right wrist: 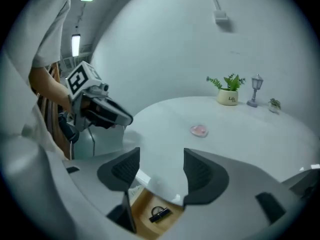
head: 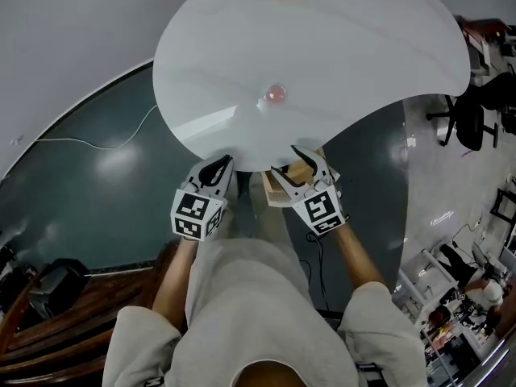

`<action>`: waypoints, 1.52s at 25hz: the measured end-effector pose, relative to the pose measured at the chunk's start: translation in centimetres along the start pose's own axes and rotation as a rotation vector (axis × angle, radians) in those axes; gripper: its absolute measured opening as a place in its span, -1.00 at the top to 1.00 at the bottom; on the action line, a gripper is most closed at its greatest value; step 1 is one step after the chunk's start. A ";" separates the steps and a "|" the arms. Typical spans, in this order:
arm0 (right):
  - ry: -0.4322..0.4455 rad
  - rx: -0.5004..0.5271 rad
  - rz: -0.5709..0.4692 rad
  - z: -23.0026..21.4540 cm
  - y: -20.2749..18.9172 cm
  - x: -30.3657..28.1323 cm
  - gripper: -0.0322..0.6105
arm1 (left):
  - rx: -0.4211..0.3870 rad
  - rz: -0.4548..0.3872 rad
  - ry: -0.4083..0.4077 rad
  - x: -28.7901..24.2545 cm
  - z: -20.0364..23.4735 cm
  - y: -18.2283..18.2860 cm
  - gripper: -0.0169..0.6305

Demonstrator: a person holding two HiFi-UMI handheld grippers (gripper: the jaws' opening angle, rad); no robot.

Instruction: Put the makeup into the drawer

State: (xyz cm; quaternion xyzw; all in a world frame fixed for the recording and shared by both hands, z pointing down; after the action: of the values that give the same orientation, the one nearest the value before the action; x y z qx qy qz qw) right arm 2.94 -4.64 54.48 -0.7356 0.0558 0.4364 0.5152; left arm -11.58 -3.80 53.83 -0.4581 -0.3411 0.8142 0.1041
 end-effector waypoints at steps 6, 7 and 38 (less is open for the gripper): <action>-0.083 0.008 0.002 -4.9 2.5 -3.4 0.02 | 0.009 -0.008 0.003 0.1 0.4 0.3 0.88; -0.091 0.008 0.004 -5.4 2.8 -4.0 0.02 | 0.009 -0.007 0.004 0.1 0.6 0.2 0.88; -0.069 0.010 0.092 -10.3 5.7 -9.5 0.18 | 0.032 -0.012 0.012 1.6 2.6 -0.1 0.88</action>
State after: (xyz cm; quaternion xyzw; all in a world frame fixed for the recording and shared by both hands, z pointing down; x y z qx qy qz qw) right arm 0.06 -19.09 57.98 -0.7142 0.0738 0.4846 0.4997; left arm -14.62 -4.15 53.77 -0.4593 -0.3299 0.8162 0.1182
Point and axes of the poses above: the fingertips, and each gripper's own axes: x backward along the fingers, z to its left, y out of its top, the point moved 3 cm from there along x, backward along the fingers, and after that the axes turned 3 degrees about z, right-handed, at the moved point
